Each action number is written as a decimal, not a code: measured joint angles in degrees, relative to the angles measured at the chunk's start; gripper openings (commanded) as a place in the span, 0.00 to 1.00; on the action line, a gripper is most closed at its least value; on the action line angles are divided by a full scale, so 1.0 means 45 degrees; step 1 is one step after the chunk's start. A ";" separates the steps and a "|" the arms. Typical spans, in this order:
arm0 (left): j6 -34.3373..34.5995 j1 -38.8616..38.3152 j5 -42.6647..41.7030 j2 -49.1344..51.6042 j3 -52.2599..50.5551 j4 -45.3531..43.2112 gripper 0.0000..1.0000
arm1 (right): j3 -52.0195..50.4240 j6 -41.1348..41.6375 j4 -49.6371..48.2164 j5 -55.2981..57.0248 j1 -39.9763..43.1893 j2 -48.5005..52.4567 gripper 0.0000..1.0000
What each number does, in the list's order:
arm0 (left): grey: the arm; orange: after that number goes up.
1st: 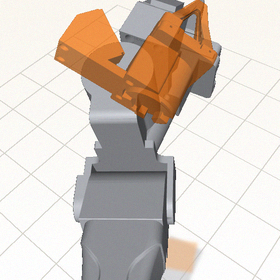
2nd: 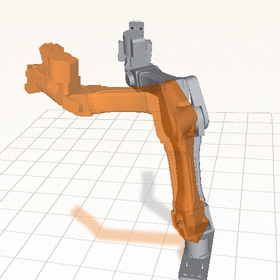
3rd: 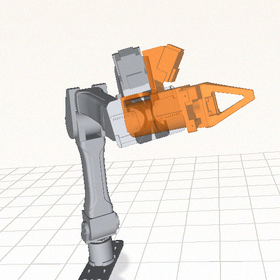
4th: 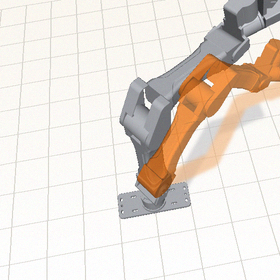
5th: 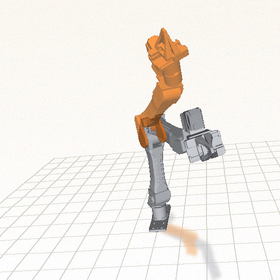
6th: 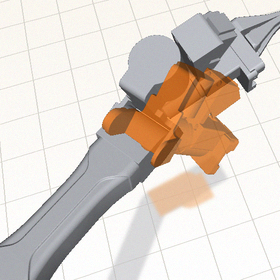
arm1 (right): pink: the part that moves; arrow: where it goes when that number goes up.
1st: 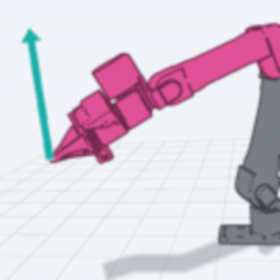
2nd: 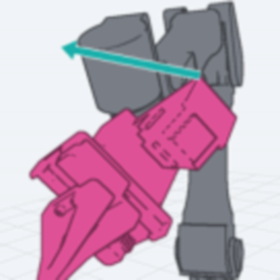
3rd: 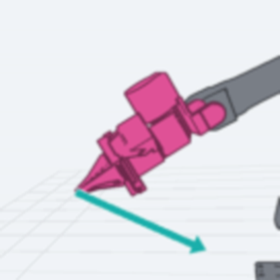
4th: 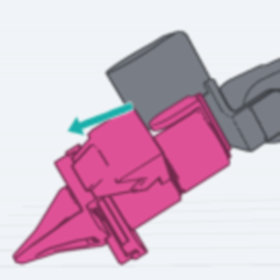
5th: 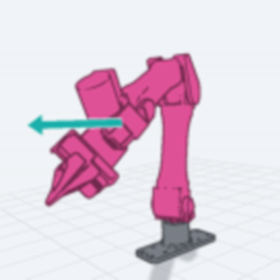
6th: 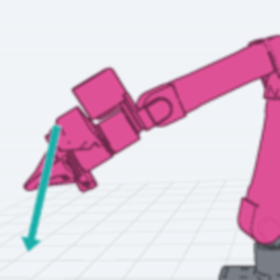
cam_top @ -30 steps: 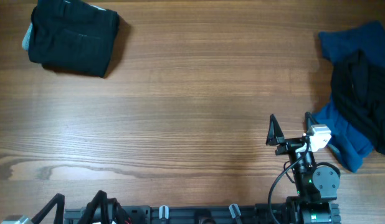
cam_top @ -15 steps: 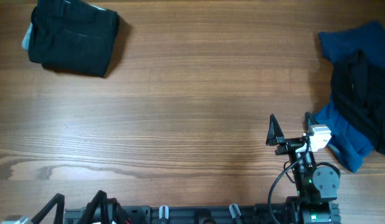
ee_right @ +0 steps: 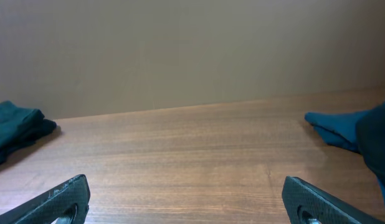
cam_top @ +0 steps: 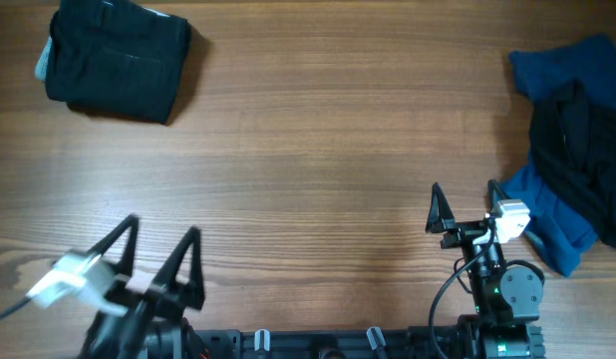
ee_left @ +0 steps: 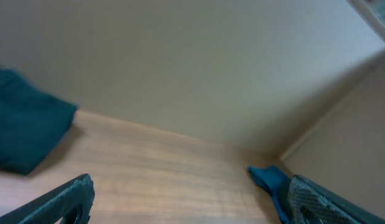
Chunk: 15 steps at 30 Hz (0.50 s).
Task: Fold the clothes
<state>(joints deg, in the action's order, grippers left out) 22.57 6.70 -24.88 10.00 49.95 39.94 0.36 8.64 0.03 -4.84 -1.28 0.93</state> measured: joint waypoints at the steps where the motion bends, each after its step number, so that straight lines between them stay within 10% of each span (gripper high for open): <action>1: -0.0010 -0.0141 -0.0155 -0.0325 -0.0957 -0.0792 1.00 | 0.0000 0.0005 0.0005 0.0000 0.0000 0.0000 1.00; 15: -0.0180 -0.0398 0.0437 -0.1977 -0.7703 -0.5129 1.00 | 0.0000 0.0000 0.0000 0.0000 0.0000 0.0000 1.00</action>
<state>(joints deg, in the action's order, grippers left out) 21.76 4.91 -22.92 1.10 15.29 16.86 0.36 8.64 0.03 -4.84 -1.28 0.93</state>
